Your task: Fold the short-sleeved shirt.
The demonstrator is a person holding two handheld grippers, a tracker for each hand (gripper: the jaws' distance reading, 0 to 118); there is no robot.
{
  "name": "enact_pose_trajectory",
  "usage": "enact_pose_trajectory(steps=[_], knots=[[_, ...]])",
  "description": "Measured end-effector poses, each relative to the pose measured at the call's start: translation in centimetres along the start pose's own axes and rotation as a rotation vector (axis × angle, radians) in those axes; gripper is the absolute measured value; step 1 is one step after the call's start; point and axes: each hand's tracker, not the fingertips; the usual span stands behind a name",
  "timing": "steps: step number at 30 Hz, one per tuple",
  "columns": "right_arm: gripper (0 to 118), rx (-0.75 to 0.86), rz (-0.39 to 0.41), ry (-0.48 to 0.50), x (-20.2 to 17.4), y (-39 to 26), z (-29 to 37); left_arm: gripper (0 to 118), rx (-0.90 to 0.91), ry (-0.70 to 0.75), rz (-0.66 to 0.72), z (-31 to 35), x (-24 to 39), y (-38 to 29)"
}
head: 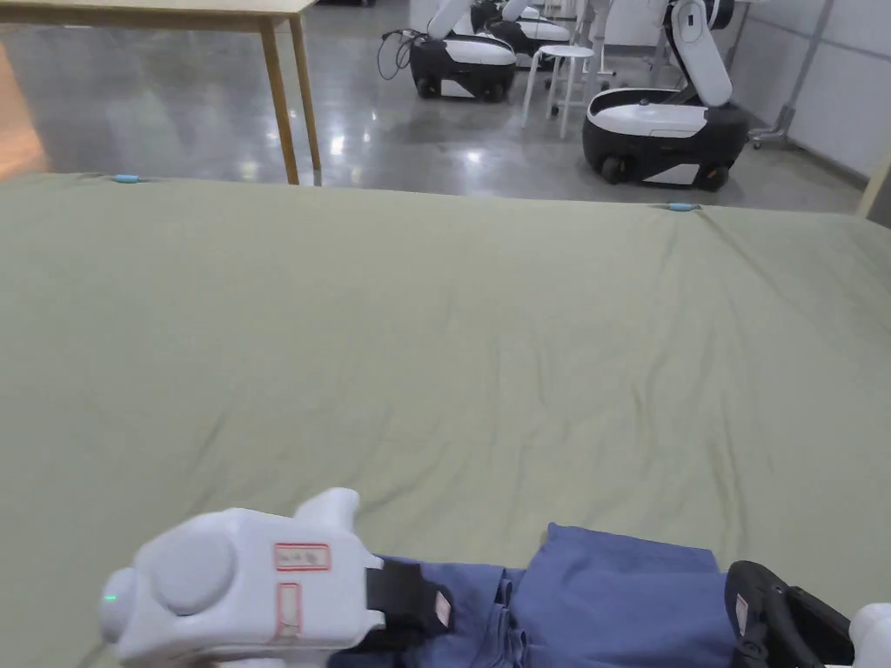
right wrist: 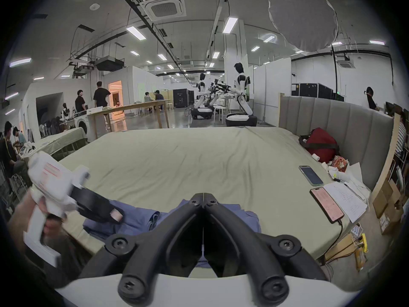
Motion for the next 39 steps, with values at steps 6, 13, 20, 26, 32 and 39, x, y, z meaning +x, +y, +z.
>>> enact_pose_trajectory(steps=[6, 13, 20, 26, 32, 39], knots=[[1, 0.006, 0.025, 0.049, -1.6, 0.3, -0.9, 4, 0.083, 0.136, 0.033, 8.5, -6.1, 1.2], [1, -0.018, 0.038, 0.075, -2.8, 0.1, -1.1, 100, -0.008, 0.022, 0.104, 6.5, -10.0, 1.9], [1, -0.043, 0.043, 0.066, -2.6, 0.0, -1.0, 74, -0.091, -0.143, 0.163, 0.6, -11.6, 2.0], [1, -0.025, 0.040, 0.034, -1.2, 0.6, -0.1, 17, -0.064, -0.125, 0.253, 0.7, -12.1, 1.9], [1, -0.003, 0.026, 0.024, -0.3, 1.1, 0.1, 16, 0.044, -0.013, 0.204, 8.2, -9.2, 1.4], [1, 0.007, 0.011, 0.066, -0.7, 1.1, -0.5, 16, 0.173, 0.228, 0.189, 18.1, -5.7, 2.2]])
